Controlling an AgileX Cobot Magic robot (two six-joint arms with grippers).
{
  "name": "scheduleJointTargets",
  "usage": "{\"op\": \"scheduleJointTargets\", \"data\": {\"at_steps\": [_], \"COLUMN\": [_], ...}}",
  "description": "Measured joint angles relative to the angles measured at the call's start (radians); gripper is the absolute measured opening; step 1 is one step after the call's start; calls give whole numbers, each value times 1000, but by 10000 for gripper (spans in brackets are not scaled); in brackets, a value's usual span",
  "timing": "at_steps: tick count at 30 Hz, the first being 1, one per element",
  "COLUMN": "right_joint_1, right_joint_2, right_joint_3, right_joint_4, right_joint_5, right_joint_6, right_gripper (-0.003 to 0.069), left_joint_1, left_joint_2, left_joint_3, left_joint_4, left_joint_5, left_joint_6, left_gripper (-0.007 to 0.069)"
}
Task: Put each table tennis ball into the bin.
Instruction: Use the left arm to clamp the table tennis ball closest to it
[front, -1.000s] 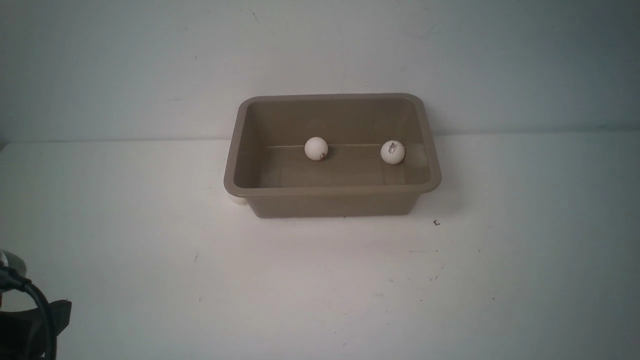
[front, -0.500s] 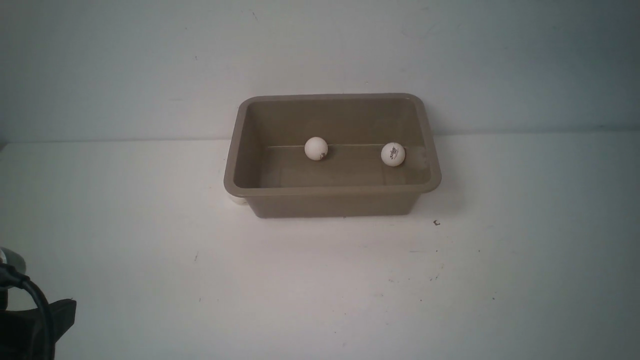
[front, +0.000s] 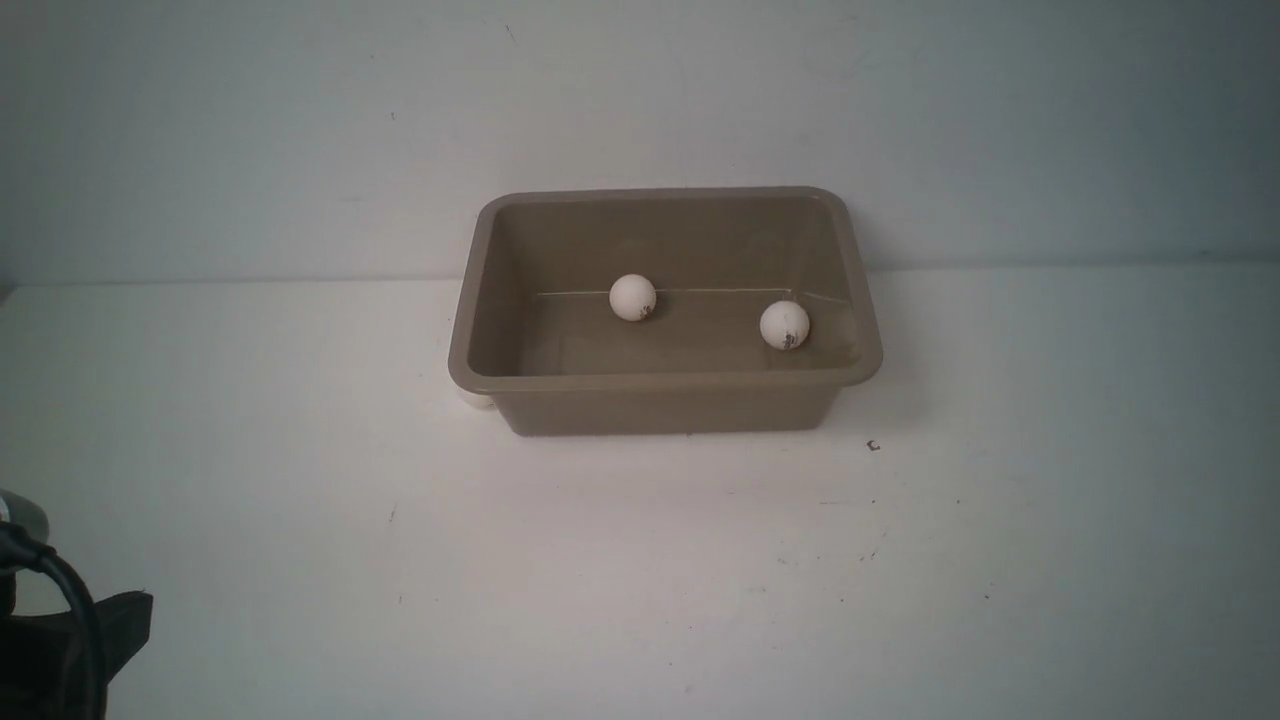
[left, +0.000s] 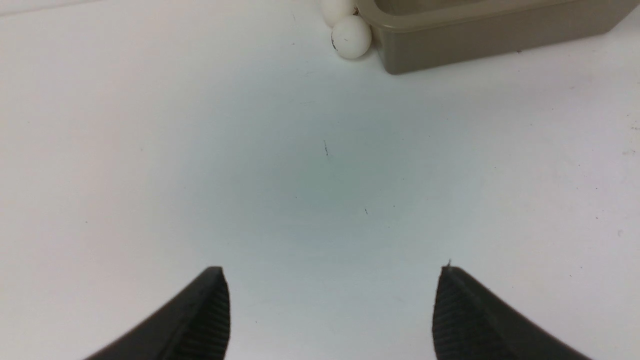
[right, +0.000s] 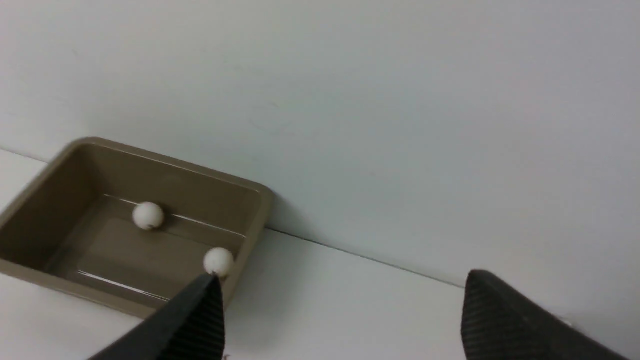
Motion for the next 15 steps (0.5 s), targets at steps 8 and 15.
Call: {"op": "scheduleJointTargets", "data": {"at_steps": [8, 15], "right_joint_1": [0, 0], "right_joint_2": [-224, -386], "right_joint_3": [290, 618], "right_joint_4": [315, 376], "right_joint_5": [-133, -336], "right_joint_6": [-225, -343], "right_gripper": [579, 566], "left_joint_1": [0, 0], "left_joint_2": [0, 0], "left_joint_3": [0, 0], "left_joint_4": [0, -1], "left_joint_5": [-9, -9], "left_joint_6": [0, 0], "left_gripper": [490, 490]}}
